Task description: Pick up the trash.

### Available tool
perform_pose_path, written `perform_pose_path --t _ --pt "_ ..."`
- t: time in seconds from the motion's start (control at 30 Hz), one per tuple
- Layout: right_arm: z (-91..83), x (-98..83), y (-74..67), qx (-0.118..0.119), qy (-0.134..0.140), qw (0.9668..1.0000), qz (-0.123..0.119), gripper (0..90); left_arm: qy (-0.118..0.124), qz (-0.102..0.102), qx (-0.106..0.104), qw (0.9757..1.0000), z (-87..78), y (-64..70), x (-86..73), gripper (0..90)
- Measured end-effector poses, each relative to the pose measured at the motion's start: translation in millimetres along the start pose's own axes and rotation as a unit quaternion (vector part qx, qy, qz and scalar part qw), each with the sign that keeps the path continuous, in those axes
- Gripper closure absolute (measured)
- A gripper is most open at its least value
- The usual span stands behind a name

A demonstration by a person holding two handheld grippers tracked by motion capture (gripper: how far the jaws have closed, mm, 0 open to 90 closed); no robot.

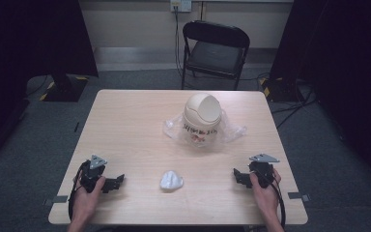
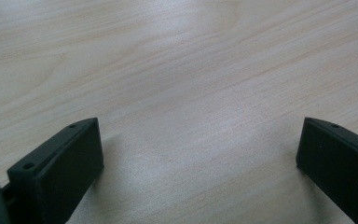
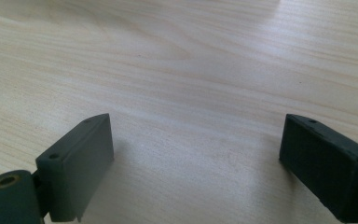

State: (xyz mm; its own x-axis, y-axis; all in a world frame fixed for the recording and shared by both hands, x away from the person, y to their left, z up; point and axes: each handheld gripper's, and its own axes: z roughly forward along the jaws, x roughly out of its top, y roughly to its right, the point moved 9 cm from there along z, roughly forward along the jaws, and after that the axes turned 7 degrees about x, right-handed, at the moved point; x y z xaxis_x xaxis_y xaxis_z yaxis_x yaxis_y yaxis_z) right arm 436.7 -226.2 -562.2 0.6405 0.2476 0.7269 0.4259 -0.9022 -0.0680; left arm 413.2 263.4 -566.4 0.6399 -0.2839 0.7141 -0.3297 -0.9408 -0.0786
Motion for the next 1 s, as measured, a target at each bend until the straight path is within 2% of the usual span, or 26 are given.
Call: perform_pose_path --t 0.23,0.37,0.47,0.67,0.73,0.93,1.0 --pt "-0.2 0.1 -0.1 -0.002 0.0 1.0 0.002 9.7 0.0 0.0 0.0 1.0 0.0 0.0 0.0 0.0" --pt "-1.9 0.6 -1.5 -0.001 0.002 1.0 0.003 15.1 0.0 -0.001 0.0 1.0 0.0 0.1 0.0 0.0" --pt "-4.8 2.2 -7.6 0.022 0.004 0.9997 0.006 17.7 0.0 -0.001 0.0 1.0 0.0 0.1 0.0 0.0" --pt "-6.8 14.9 -22.8 0.04 0.001 0.9989 -0.026 18.0 0.0 0.0 0.0 1.0 0.0 0.1 -0.1 0.0" --pt "-6.5 18.2 -28.0 0.051 -0.003 0.9983 -0.029 19.4 0.0 0.0 0.0 1.0 0.0 0.0 0.0 0.0" --pt "-8.1 43.8 -40.6 0.074 0.02 0.9961 -0.044 23.1 0.0 0.0 0.0 1.0 -0.1 -0.1 0.0 0.0" --pt "-7.4 54.3 -46.3 0.094 0.027 0.9941 -0.046 26.4 0.0 0.0 0.001 1.0 -0.1 -0.1 0.0 0.0"
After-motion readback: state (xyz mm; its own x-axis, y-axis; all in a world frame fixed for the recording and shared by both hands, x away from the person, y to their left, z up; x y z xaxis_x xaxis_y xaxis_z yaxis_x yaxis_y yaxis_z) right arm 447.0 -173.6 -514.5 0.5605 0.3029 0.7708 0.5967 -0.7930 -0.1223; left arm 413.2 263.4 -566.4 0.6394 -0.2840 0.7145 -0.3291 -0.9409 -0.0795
